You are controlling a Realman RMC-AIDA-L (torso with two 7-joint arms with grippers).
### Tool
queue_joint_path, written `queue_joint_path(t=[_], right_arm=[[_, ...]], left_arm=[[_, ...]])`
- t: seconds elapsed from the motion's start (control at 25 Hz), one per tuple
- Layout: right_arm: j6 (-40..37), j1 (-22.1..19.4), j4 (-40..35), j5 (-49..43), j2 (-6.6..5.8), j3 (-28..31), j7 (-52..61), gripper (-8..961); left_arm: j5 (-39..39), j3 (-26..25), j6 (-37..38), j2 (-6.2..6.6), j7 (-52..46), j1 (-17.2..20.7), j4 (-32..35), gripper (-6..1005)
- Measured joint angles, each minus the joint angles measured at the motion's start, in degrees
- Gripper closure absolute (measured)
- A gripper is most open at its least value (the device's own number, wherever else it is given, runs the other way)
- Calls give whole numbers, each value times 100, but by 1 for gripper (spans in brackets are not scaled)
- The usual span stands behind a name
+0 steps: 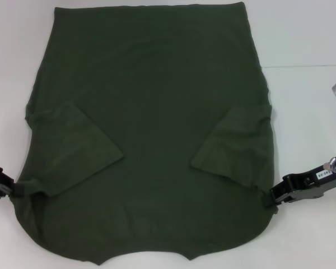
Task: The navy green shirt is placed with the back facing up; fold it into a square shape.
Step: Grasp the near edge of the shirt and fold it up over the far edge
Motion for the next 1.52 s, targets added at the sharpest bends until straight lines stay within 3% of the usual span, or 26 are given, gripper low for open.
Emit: queue_joint_path(t=[0.52,0.84,1.2,1.52], right_arm=[[-4,16,-65,0,20,-67,-72,900],[-199,-36,-297,35,-111,58,-360,899],[-661,-171,-422,43,-339,448,-820,898],[-1233,-391,-648,36,-420,642,-1157,897]], left_arm=[[-9,-3,11,-5,8,18,0,994],[-37,-219,450,78,178,30,45,995],[-39,-433,1158,144,504,34,69,994],[-34,-582,1863,211,832,51,80,995]])
